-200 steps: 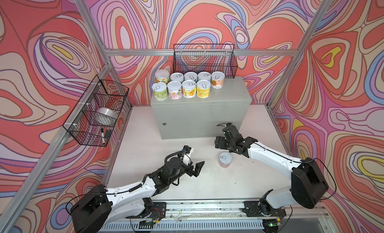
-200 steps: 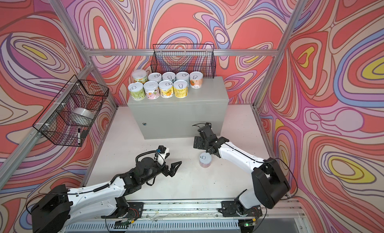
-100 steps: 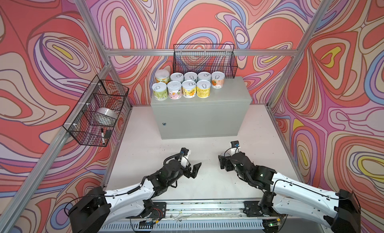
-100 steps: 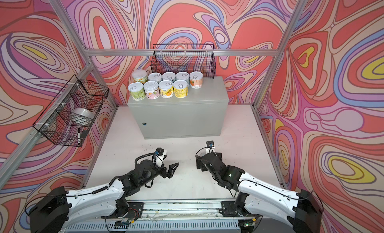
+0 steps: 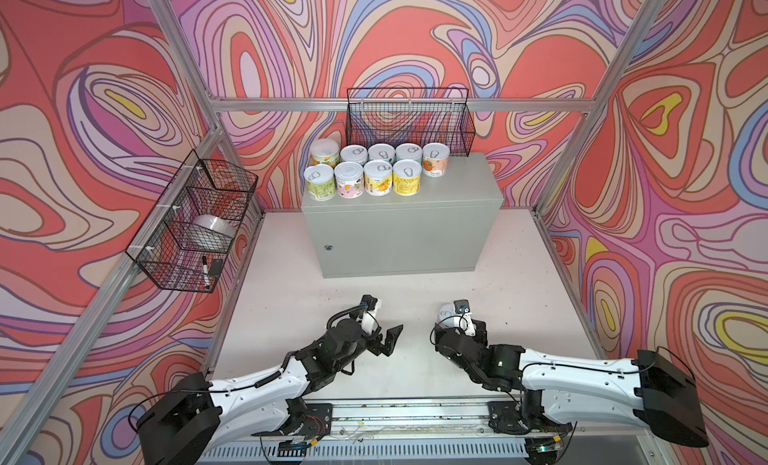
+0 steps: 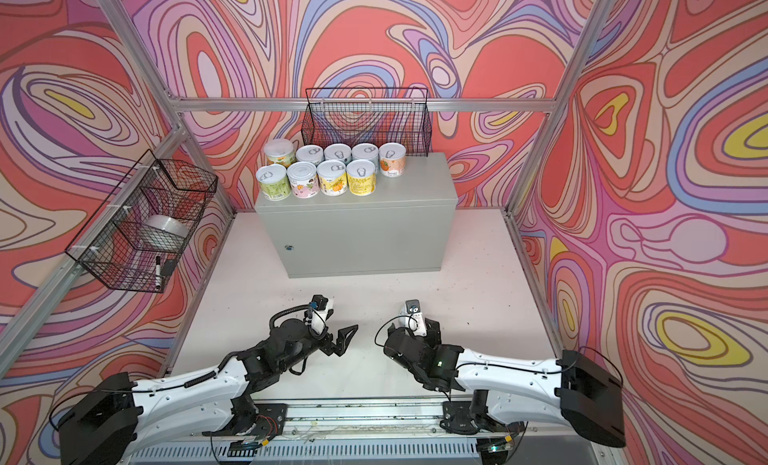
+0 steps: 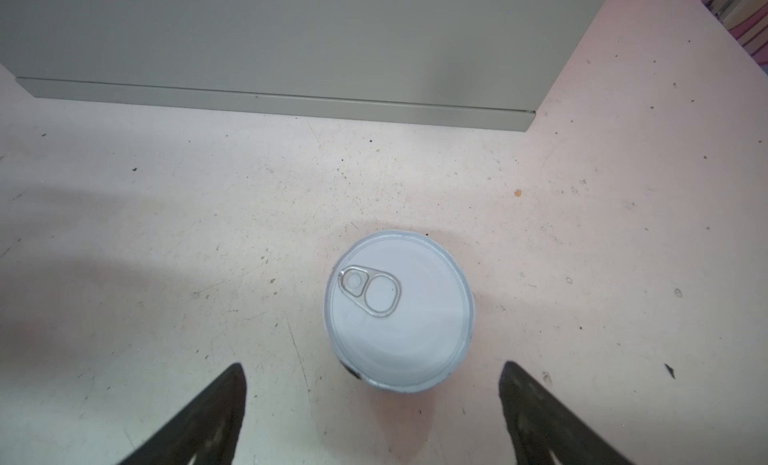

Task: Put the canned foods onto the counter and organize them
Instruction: 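Lift the pink can up over the box top with the right gripper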

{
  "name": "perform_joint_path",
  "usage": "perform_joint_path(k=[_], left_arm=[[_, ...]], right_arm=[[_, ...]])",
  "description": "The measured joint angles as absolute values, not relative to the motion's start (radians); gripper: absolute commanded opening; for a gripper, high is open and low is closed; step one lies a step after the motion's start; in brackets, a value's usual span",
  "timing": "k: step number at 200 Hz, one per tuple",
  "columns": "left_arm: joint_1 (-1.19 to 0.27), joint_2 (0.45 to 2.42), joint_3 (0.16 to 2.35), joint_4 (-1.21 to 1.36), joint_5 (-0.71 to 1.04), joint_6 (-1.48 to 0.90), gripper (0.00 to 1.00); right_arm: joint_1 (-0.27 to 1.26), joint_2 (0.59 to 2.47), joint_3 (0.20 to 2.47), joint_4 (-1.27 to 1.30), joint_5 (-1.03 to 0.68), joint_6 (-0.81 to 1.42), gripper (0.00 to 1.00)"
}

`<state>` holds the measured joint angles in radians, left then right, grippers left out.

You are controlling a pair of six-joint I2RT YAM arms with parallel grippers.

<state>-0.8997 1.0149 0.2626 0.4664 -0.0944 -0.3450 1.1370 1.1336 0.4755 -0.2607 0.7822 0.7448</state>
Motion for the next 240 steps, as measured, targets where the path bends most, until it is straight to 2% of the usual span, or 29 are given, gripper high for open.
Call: perform_joint_path(k=[70,135,182,211,227,233,240], left_arm=[[-0.9,1.014,0.254,0.462,-0.094,-0.345,1.0],[-0.9,1.031,0.25,0.464,-0.094,-0.353,1.0],[-0.9,1.015,0.233,0.459,-0.098,-0.368,1.0],[-0.9,1.01,0.233,0.46,-0.103,-0.371,1.0],[-0.9,1.01,0.233,0.459,-0.104,-0.371,1.0],[-0.9,1.01,0.233,0.459,-0.104,-0.371,1.0],[-0.9,1.012,0.233,0.459,-0.104,-0.371,1.0]], right_arm=[[1.14,1.327,0.405,-0.092,0.798,0.842,0.98],[1.018,1.526,0.381,0.22,0.785,0.76,0.97],[0.967,1.604,0.383,0.368,0.751,0.681,0.92],[0.965,1.61,0.384,0.402,0.744,0.665,0.78],[0.965,1.602,0.381,0.409,0.743,0.661,0.65],[0.965,1.594,0.379,0.407,0.737,0.661,0.52],[0.964,1.582,0.375,0.403,0.731,0.661,0.32]])
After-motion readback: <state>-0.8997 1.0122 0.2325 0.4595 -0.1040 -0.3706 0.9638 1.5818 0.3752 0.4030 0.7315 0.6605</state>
